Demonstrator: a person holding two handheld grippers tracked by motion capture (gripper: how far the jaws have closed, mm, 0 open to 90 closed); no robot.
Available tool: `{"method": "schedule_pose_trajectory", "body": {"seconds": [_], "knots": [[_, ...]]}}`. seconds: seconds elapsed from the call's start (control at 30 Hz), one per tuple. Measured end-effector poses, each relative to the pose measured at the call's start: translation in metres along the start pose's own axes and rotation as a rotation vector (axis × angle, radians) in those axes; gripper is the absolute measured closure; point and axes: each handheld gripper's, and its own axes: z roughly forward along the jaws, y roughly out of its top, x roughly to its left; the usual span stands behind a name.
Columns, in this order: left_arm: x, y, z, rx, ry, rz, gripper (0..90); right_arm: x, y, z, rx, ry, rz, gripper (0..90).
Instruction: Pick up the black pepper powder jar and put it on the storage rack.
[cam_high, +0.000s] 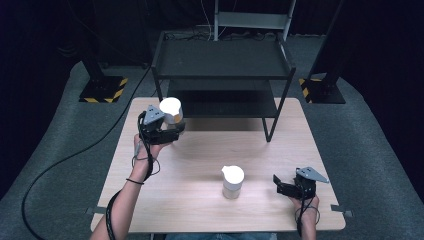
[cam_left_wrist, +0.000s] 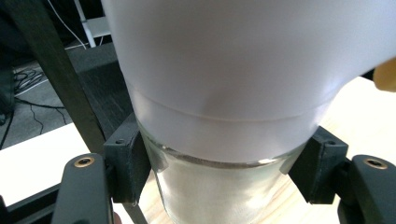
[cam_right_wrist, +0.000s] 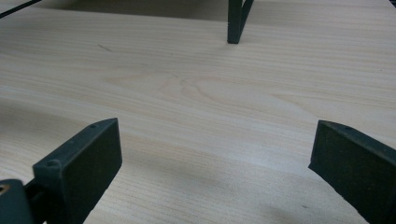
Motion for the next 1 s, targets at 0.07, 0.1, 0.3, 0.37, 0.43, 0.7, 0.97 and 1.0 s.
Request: {"method": "schedule_pose_trajectory", "body": {"seconds": [0.07,0.1,0.3,0.37,0.43,0.7,0.97,1.0], "knots": [[0.0,0.003,-0.001,0.0,0.003,0.006,30.9,0.0,0.0,0.0,0.001,0.0,0.0,1.1],[0.001,0.006,-0.002,0.003,0.004,0.012,30.9,0.0,0.001,0.0,0.003,0.001,-0.001,1.1],[0.001,0.013,-0.004,-0.005,0.0,0.016,30.9,0.001,0.0,0.0,0.0,-0.003,-0.001,1.1],[0.001,0.014,-0.004,-0.008,0.0,0.019,30.9,0.0,0.0,0.0,0.002,0.0,-0.005,1.1],[0.001,0.017,-0.005,-0.01,0.001,0.023,30.9,0.0,0.0,0.0,0.001,0.001,-0.004,1.1],[0.001,0.028,-0.009,-0.014,0.004,0.036,30.9,0.0,0.0,0.0,0.002,0.0,-0.001,1.1],[0.002,0.035,-0.01,-0.02,0.006,0.037,30.9,0.001,0.001,0.0,0.004,0.0,-0.009,1.0],[0.003,0.036,-0.011,-0.019,0.007,0.036,30.9,0.001,0.001,0.0,0.005,-0.001,-0.008,1.0]]}}
